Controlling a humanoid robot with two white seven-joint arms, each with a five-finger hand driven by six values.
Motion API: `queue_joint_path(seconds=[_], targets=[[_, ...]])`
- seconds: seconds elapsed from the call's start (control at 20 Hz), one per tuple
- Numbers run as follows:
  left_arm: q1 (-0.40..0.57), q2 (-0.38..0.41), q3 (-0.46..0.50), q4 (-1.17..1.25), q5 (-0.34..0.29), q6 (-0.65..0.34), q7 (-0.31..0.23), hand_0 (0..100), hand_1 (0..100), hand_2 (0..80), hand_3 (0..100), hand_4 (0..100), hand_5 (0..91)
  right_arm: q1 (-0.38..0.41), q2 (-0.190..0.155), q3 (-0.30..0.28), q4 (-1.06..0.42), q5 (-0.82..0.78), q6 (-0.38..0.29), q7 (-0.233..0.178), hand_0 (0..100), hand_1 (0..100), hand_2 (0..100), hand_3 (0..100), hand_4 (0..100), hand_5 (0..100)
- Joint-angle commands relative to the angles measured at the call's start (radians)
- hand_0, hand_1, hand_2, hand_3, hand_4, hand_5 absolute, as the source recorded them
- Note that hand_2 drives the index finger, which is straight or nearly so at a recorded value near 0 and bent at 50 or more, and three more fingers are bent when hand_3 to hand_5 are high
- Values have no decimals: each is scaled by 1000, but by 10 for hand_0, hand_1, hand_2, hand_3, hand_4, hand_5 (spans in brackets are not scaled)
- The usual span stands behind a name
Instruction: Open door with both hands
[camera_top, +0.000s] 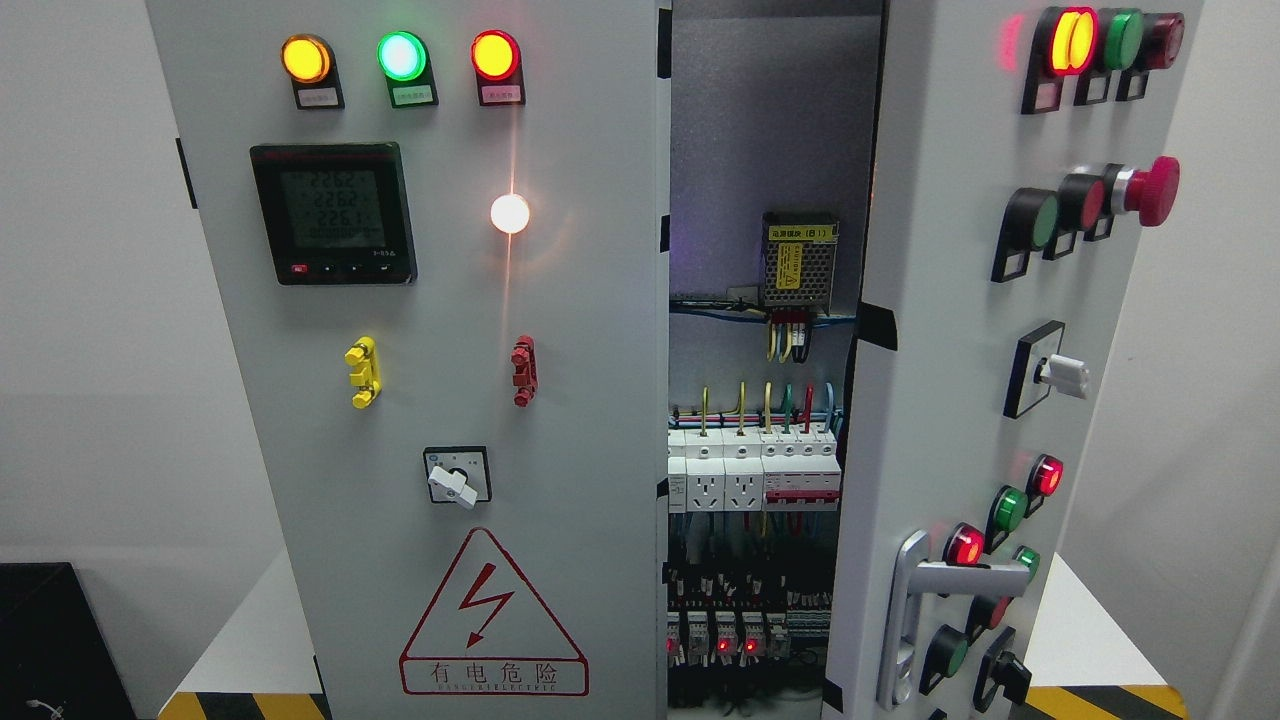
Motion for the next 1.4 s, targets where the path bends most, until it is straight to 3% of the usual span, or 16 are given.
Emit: queue_joint_path(seconds=[0.0, 0.25, 0.45, 0.8, 1.2, 1.35], targets=[[-29, 252, -52, -485, 47, -13, 1, 0, 0, 0, 0, 0, 0, 0, 0, 9, 0, 0, 1, -1, 191, 0, 0, 0, 0, 0], [-159, 326, -133, -578, 81, -24, -1, 0, 0, 0, 0, 0, 0, 0, 0, 9, 0, 0, -1, -1, 191, 0, 0, 0, 0, 0], [-303, 329, -236, -592, 98, -33, 1, 0, 0, 0, 0, 0, 0, 0, 0, 9, 0, 0, 1, -1, 191, 0, 0, 0, 0, 0], [-437, 376, -330, -692, 144, -71, -1, 0, 0, 0, 0, 0, 0, 0, 0, 9, 0, 0, 1, -1, 191, 0, 0, 0, 0, 0], [-662, 386, -337, -714, 375, -61, -34, 0, 0, 0, 0, 0, 0, 0, 0, 9, 0, 0, 1, -1, 191, 0, 0, 0, 0, 0], [-773, 390, -408, -712, 430, -58, -36, 0, 0, 0, 0, 0, 0, 0, 0, 9, 0, 0, -1, -1, 191, 0, 0, 0, 0, 0]])
